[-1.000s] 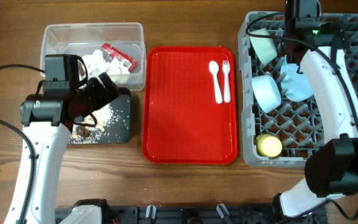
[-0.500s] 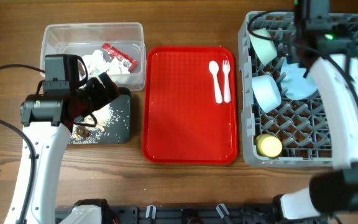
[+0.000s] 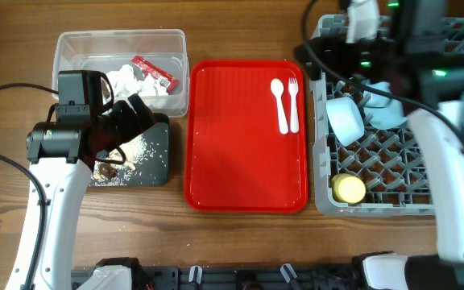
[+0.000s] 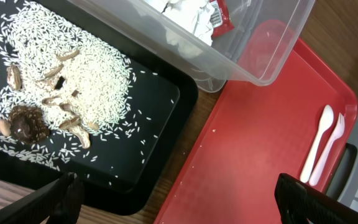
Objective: Sort waste into correct bins and load items into the dishwasher rack
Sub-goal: 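Release the plate and move the right gripper to the white spoon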
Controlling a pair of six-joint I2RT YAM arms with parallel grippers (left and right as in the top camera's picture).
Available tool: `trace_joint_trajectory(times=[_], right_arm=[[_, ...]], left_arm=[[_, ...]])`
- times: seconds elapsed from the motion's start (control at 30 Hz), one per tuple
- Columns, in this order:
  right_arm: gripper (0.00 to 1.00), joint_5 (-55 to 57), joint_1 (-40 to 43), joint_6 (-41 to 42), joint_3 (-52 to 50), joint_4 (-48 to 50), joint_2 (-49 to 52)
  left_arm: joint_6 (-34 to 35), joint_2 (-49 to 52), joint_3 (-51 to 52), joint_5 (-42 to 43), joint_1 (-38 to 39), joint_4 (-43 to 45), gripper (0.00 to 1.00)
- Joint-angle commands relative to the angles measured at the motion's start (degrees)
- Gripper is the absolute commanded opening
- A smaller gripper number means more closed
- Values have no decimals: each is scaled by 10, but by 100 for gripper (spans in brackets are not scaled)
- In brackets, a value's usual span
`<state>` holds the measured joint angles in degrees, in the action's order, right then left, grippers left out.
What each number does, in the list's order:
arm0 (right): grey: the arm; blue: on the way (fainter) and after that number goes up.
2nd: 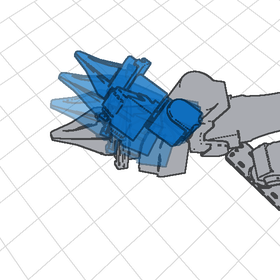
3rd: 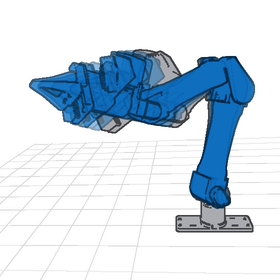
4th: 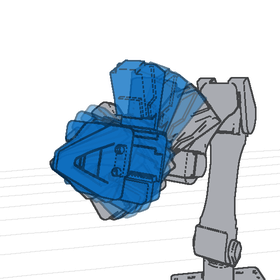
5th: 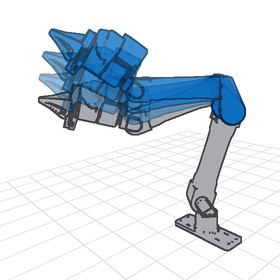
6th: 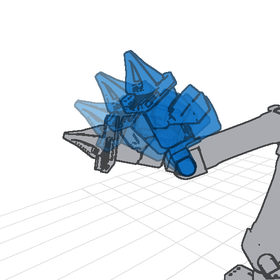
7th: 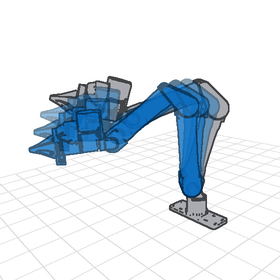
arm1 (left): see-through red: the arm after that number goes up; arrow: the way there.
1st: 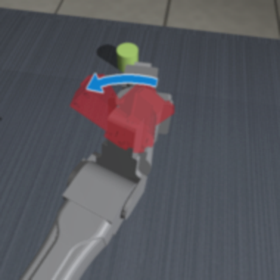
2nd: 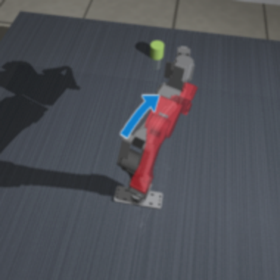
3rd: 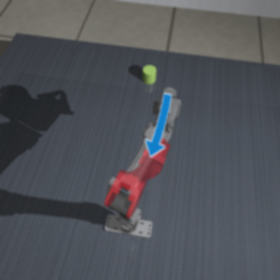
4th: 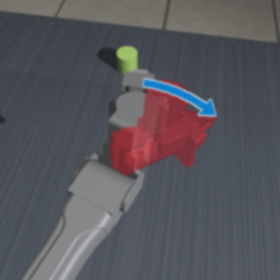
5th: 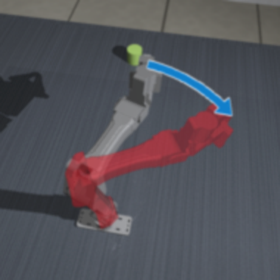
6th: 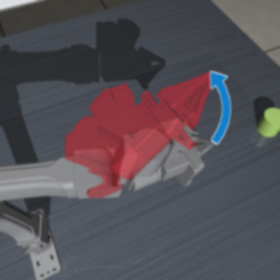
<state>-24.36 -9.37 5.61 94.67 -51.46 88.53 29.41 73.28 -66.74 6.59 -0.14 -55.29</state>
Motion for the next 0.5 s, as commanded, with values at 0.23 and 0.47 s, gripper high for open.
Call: trace_joint_trajectory(times=[0.23, 0.47], right_arm=[[73, 205, -91, 155, -24, 23, 180], [60, 205, -91, 157, -24, 74, 300]], left_arm=[[-6, 0, -10, 4, -3, 2, 100], [-6, 0, -10, 4, -3, 2, 100]])
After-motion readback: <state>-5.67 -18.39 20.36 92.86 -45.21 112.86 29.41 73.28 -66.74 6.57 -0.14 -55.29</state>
